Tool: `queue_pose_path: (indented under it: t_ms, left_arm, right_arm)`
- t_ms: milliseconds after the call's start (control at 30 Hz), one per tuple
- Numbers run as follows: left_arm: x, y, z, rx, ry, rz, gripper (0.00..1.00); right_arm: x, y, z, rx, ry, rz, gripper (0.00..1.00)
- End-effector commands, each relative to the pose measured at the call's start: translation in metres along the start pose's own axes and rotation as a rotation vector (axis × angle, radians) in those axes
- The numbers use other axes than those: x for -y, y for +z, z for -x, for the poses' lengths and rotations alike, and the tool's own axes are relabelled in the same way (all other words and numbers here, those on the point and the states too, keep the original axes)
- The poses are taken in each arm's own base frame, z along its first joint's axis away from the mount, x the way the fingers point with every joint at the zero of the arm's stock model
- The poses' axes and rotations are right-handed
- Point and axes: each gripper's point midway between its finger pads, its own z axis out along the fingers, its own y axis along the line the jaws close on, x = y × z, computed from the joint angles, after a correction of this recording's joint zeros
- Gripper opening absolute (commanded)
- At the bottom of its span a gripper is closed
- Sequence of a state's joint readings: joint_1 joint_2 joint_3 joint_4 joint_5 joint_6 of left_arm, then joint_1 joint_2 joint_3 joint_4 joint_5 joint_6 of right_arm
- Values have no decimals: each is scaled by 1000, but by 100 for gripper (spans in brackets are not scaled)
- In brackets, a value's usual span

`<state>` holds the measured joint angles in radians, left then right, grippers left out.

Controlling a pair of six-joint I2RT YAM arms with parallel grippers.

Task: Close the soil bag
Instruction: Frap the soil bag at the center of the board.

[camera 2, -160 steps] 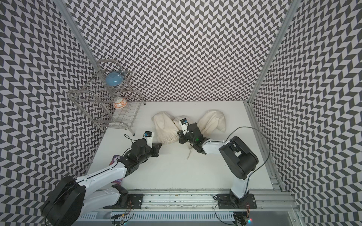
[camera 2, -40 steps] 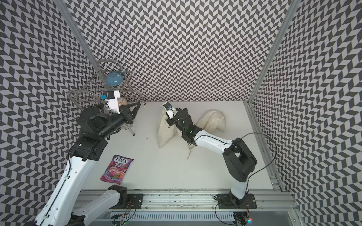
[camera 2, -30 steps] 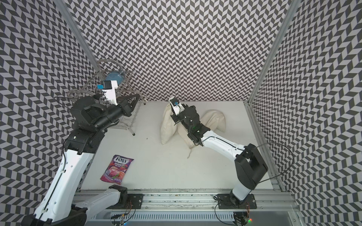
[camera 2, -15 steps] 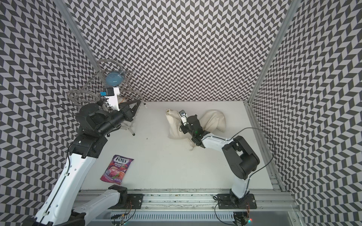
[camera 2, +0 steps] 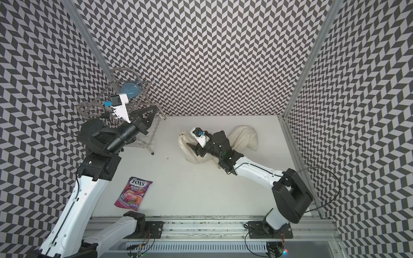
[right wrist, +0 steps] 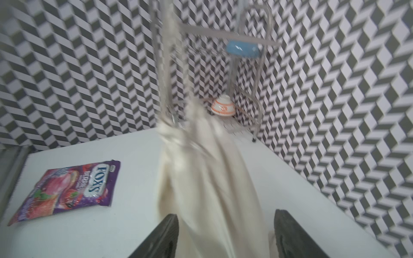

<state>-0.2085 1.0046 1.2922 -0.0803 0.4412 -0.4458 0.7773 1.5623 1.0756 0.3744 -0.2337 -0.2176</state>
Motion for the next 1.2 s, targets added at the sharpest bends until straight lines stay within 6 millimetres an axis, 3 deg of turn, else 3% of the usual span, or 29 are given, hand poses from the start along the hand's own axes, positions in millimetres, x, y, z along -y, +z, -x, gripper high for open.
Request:
queue_pose_path:
  t_ms: [0, 167, 267, 400, 533, 1067, 1167]
  left_arm:
    - [21, -9, 33, 95, 46, -53, 0]
    - [21, -8, 33, 91, 45, -58, 0]
    - [20, -7, 32, 87, 43, -57, 0]
    - [19, -6, 32, 90, 40, -55, 0]
    - [19, -5, 32, 89, 37, -58, 0]
    - [18, 1, 30, 80, 19, -75, 0]
    - [17, 2, 30, 79, 19, -73, 0]
  right_arm:
    - [-19, -1, 60, 165, -28, 68, 74]
    - [-12, 13, 80, 193, 46, 45, 72]
    - [-12, 21, 88, 195, 65, 35, 63]
    - [-9, 36, 83, 145, 82, -3, 52]
    - [-14, 42, 78, 122, 91, -8, 49]
    - [-27, -2, 113, 223, 58, -4, 58]
    - [-35, 3, 114, 223, 45, 31, 60]
